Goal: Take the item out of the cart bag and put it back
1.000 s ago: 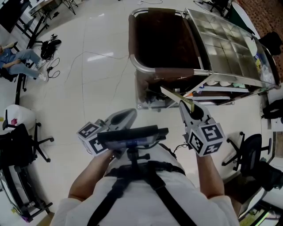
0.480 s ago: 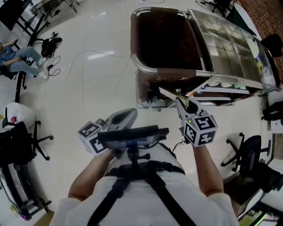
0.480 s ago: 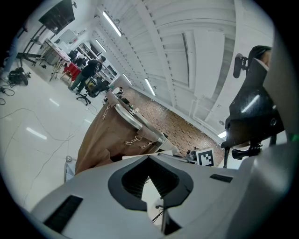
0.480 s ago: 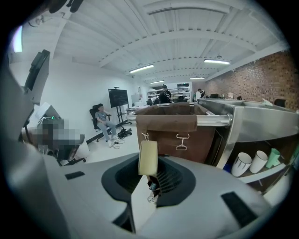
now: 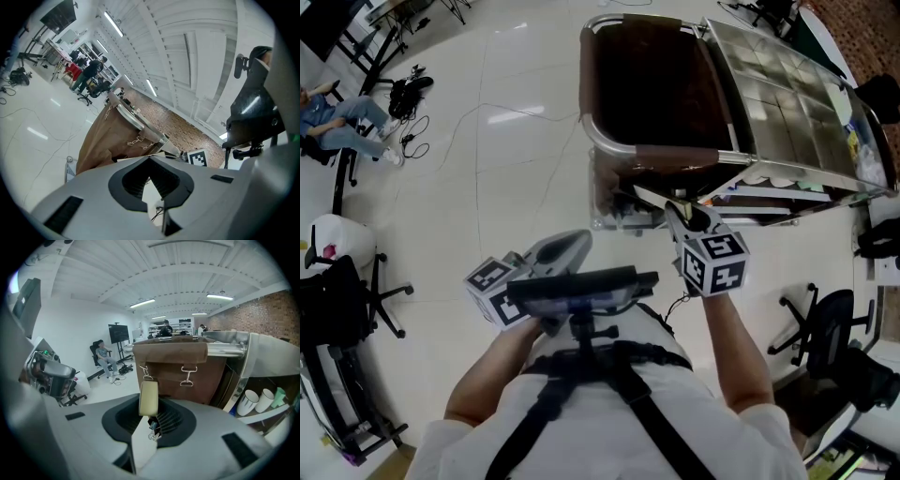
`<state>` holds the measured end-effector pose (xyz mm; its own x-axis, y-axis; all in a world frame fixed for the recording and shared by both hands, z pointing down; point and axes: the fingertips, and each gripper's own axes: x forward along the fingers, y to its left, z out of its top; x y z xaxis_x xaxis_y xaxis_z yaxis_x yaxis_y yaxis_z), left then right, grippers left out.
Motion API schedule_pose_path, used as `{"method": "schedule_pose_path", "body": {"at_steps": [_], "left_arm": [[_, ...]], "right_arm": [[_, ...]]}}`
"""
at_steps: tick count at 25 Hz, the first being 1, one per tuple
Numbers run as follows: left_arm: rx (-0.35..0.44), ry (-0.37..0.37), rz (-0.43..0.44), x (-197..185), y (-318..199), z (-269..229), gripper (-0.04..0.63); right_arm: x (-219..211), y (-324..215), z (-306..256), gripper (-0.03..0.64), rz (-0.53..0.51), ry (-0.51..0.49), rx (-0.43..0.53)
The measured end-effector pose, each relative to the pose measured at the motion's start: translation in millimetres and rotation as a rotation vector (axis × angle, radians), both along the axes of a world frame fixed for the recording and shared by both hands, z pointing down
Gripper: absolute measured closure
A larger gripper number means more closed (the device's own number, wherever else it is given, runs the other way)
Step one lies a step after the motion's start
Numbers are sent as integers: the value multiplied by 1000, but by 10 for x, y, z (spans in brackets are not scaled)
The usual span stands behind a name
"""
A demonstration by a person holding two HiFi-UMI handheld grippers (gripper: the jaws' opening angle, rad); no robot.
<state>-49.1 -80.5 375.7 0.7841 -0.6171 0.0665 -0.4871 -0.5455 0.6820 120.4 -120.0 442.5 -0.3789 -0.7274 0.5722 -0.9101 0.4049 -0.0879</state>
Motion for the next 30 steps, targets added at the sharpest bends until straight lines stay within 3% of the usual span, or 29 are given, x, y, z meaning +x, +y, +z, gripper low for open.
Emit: {"method": "schedule_pose_path", "body": {"at_steps": [30], "left_arm": [[-11, 9, -18, -46, -56, 30, 595]], "right_arm": [[-223, -382, 561, 541, -44, 78, -103]]}}
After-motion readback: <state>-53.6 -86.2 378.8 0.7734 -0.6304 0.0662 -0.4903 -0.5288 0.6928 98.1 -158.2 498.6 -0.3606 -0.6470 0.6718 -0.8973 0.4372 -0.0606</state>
